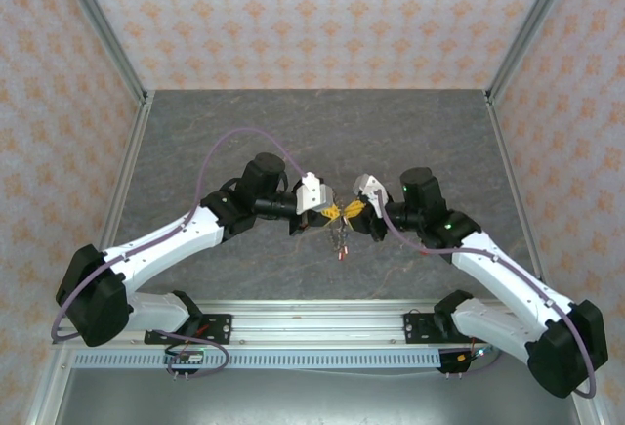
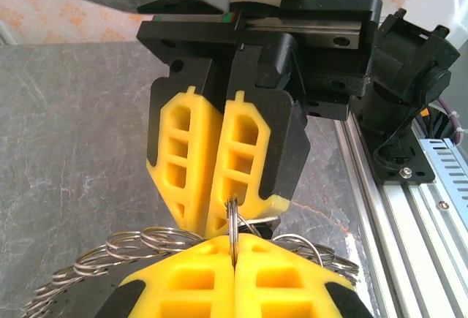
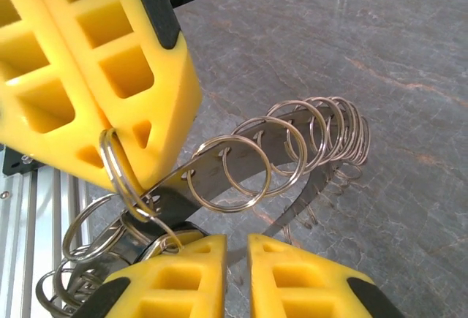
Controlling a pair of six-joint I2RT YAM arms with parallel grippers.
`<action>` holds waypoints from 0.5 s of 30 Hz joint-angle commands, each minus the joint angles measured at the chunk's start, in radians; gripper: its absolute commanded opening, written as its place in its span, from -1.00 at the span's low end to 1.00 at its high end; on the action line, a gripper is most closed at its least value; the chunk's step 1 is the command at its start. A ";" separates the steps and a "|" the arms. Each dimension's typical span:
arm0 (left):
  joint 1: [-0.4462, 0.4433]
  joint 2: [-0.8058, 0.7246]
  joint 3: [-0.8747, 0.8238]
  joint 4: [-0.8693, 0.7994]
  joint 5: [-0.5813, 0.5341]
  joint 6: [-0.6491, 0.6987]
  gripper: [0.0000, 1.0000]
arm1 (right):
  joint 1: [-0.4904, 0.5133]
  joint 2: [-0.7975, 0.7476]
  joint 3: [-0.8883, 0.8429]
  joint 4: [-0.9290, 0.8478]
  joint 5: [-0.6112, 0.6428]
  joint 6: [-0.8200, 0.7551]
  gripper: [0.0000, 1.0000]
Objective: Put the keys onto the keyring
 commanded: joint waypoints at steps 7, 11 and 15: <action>0.004 -0.027 0.000 0.049 0.002 -0.004 -1.00 | -0.006 -0.079 0.072 -0.121 0.051 -0.050 -0.57; 0.003 -0.026 0.002 0.050 0.000 -0.005 -1.00 | -0.007 -0.082 0.081 -0.111 0.007 -0.025 -0.51; 0.004 -0.029 0.002 0.045 -0.005 -0.004 -1.00 | -0.006 -0.104 0.071 -0.094 0.009 -0.017 -0.47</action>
